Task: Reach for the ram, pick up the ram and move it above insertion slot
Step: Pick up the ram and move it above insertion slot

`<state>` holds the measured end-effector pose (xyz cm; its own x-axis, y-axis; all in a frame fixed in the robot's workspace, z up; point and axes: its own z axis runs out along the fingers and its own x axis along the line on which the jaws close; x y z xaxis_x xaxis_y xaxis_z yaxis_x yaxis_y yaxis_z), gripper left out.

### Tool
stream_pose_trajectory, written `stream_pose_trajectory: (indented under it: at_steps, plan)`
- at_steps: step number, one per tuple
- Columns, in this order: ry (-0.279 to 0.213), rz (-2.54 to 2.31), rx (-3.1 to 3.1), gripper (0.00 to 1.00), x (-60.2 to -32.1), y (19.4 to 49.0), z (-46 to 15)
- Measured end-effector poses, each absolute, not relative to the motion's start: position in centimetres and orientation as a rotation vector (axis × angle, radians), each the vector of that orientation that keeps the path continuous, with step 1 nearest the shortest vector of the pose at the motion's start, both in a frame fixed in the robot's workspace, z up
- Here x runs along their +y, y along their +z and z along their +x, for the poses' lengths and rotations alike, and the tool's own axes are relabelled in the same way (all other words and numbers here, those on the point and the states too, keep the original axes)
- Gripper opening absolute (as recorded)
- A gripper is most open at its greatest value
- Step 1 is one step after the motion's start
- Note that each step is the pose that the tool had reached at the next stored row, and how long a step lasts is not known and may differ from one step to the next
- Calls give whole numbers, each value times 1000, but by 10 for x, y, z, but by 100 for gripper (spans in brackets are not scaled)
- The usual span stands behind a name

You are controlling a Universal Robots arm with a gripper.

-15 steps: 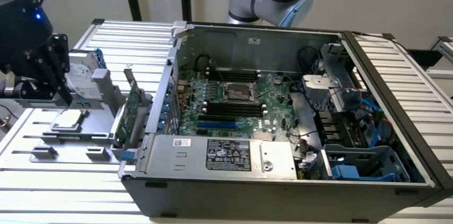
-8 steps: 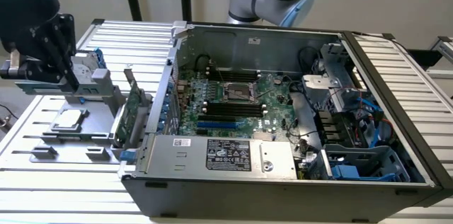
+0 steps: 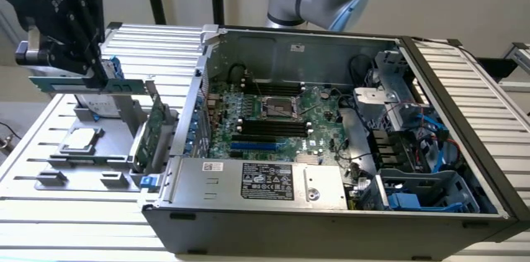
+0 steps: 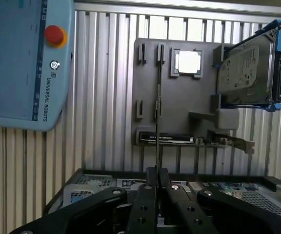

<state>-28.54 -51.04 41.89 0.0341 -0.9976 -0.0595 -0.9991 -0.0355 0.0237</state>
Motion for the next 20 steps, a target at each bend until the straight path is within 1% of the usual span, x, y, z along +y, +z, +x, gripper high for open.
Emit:
stream_pose_trajectory:
  at_steps: [6, 20]
  plan:
    - [94, -2247, 2159, 13, -510, 424, -260]
    - [105, -2244, 2151, 13, -510, 424, -196]
